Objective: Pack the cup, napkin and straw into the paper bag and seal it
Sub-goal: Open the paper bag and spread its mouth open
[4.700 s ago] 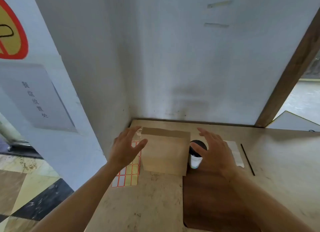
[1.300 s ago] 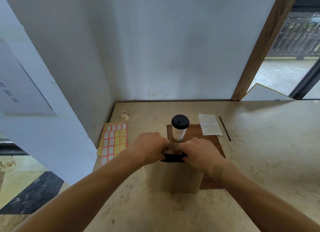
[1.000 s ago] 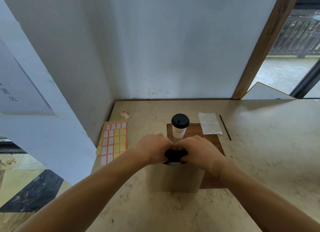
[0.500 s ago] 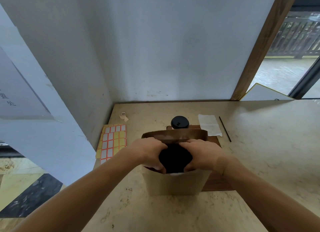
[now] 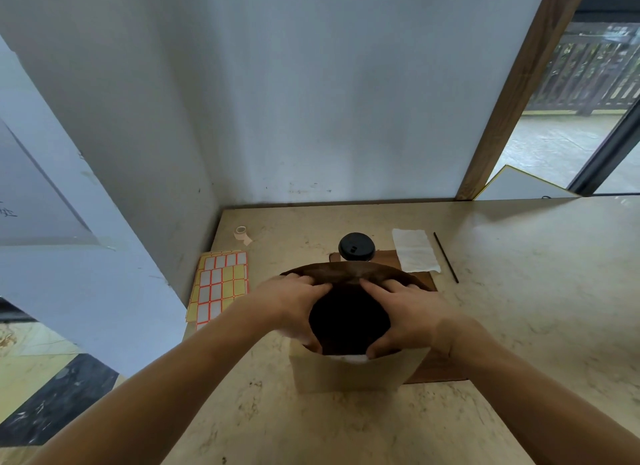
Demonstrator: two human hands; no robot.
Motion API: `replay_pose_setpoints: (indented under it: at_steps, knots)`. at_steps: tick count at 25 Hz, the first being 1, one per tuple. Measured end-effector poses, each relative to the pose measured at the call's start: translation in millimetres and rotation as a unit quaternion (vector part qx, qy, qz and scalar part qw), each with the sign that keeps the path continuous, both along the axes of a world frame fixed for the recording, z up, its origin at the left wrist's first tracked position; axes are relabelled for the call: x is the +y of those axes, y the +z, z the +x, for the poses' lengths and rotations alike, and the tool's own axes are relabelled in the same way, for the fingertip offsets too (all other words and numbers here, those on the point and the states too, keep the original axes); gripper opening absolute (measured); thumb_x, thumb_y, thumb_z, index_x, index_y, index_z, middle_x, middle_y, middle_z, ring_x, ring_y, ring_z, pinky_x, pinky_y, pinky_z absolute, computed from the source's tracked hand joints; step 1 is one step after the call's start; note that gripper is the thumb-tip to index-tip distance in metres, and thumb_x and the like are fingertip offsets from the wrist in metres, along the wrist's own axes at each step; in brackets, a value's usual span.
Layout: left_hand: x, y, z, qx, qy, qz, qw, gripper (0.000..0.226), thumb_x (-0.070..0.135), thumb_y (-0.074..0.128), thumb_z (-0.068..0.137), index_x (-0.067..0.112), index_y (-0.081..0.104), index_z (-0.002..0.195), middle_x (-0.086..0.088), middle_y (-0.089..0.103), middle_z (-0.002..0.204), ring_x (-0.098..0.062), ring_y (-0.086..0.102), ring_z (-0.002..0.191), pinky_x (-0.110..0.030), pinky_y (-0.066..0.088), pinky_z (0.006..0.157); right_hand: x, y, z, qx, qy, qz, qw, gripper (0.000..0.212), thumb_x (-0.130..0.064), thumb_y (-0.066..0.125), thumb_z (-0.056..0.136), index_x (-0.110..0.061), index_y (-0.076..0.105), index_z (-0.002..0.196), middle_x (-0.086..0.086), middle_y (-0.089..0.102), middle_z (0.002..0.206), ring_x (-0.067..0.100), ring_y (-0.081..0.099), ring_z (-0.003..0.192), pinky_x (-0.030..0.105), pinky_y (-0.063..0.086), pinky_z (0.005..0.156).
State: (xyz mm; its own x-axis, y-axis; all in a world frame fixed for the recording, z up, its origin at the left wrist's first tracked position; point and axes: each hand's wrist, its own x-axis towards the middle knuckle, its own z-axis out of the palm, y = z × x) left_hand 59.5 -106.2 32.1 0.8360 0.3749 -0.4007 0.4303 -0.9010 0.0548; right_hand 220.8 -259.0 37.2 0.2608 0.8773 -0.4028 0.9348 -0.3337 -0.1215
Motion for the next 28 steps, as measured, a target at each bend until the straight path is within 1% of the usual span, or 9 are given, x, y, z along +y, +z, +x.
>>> replay_pose_setpoints:
  at_steps: [4, 6, 10, 12, 15, 19, 24, 26, 28]
  knots:
    - [-1.5, -6.8, 9.1, -0.063, 0.005, 0.033, 0.997, 0.083, 0.061, 0.07, 0.068, 0.031, 0.038, 0.139, 0.003, 0.053, 0.131, -0.021, 0.048, 0.116, -0.037, 0.043, 0.092, 9.2, -3.9, -9.3, -0.008, -0.026, 0.008, 1.0, 0.122, -0.073, 0.071, 0.058, -0.041, -0.004, 0.15, -0.004, 0.03, 0.152, 0.029, 0.039, 0.131, 0.042, 0.041, 0.103]
    - [-3.3, -14.2, 8.8, -0.101, 0.02, 0.055, 0.993, 0.074, 0.064, 0.064, 0.071, 0.03, 0.044, 0.133, 0.002, 0.057, 0.125, -0.021, 0.05, 0.113, -0.039, 0.039, 0.097, 9.0, -4.6, -10.9, -0.007, -0.042, 0.006, 0.999, 0.123, -0.073, 0.07, 0.058, -0.04, -0.004, 0.15, -0.005, 0.028, 0.154, 0.028, 0.04, 0.131, 0.042, 0.04, 0.105]
    - [3.6, -15.4, 7.3, -0.074, 0.0, 0.031, 0.997, 0.095, 0.073, 0.064, 0.065, 0.032, 0.03, 0.144, 0.0, 0.046, 0.141, -0.025, 0.037, 0.131, -0.043, 0.022, 0.112, 4.8, 2.1, -5.2, -0.015, -0.067, 0.016, 0.998, 0.123, -0.077, 0.067, 0.059, -0.037, -0.002, 0.151, -0.006, 0.03, 0.154, 0.023, 0.042, 0.131, 0.039, 0.04, 0.105]
    - [4.9, -9.5, 14.9, -0.05, -0.01, 0.022, 0.998, 0.1, 0.072, 0.066, 0.064, 0.032, 0.025, 0.147, -0.001, 0.042, 0.145, -0.026, 0.033, 0.134, -0.044, 0.019, 0.113, 4.5, 4.0, -1.9, -0.018, -0.069, 0.017, 0.997, 0.123, -0.077, 0.067, 0.057, -0.037, -0.002, 0.151, -0.005, 0.031, 0.152, 0.022, 0.045, 0.128, 0.038, 0.042, 0.102]
    - [-1.7, -3.3, 32.3, -0.027, -0.001, 0.025, 0.999, 0.095, 0.07, 0.067, 0.064, 0.032, 0.032, 0.144, -0.001, 0.046, 0.141, -0.026, 0.037, 0.131, -0.045, 0.021, 0.112, 6.7, 1.4, 5.6, -0.003, -0.075, 0.008, 0.997, 0.124, -0.077, 0.068, 0.057, -0.038, -0.003, 0.152, -0.002, 0.029, 0.153, 0.023, 0.045, 0.128, 0.037, 0.044, 0.101]
    - [-8.2, -2.6, 46.5, -0.034, 0.037, 0.054, 0.997, 0.083, 0.065, 0.069, 0.068, 0.031, 0.041, 0.138, -0.001, 0.049, 0.139, -0.026, 0.038, 0.131, -0.045, 0.017, 0.115, 12.6, -3.6, 24.4, 0.07, -0.081, -0.016, 0.994, 0.126, -0.074, 0.07, 0.06, -0.035, -0.007, 0.152, 0.002, 0.026, 0.157, 0.027, 0.034, 0.138, 0.041, 0.036, 0.111]
    - [-5.9, -4.0, 42.0, 0.023, 0.049, 0.053, 0.997, 0.102, 0.07, 0.069, 0.062, 0.036, 0.025, 0.147, -0.003, 0.04, 0.147, -0.029, 0.03, 0.136, -0.047, 0.013, 0.115, 19.3, -10.7, 37.0, 0.159, -0.053, -0.052, 0.984, 0.138, -0.073, 0.075, 0.05, -0.041, -0.019, 0.147, 0.001, 0.028, 0.156, 0.026, 0.033, 0.138, 0.04, 0.03, 0.113]
    - [-4.5, -3.6, 38.9, 0.036, 0.052, 0.056, 0.996, 0.104, 0.073, 0.068, 0.061, 0.036, 0.022, 0.148, -0.002, 0.039, 0.148, -0.029, 0.03, 0.137, -0.047, 0.012, 0.115, 20.3, -13.8, 38.8, 0.174, -0.047, -0.054, 0.982, 0.138, -0.07, 0.076, 0.051, -0.043, -0.02, 0.146, 0.001, 0.032, 0.153, 0.026, 0.036, 0.136, 0.039, 0.035, 0.11]
    - [-4.4, -3.6, 39.3, 0.035, 0.061, 0.051, 0.996, 0.099, 0.072, 0.067, 0.064, 0.036, 0.026, 0.146, -0.002, 0.041, 0.147, -0.029, 0.031, 0.136, -0.047, 0.012, 0.115, 22.9, -13.9, 41.9, 0.186, -0.061, -0.034, 0.98, 0.13, -0.061, 0.08, 0.057, -0.046, -0.014, 0.146, 0.002, 0.038, 0.147, 0.027, 0.044, 0.128, 0.041, 0.047, 0.101]
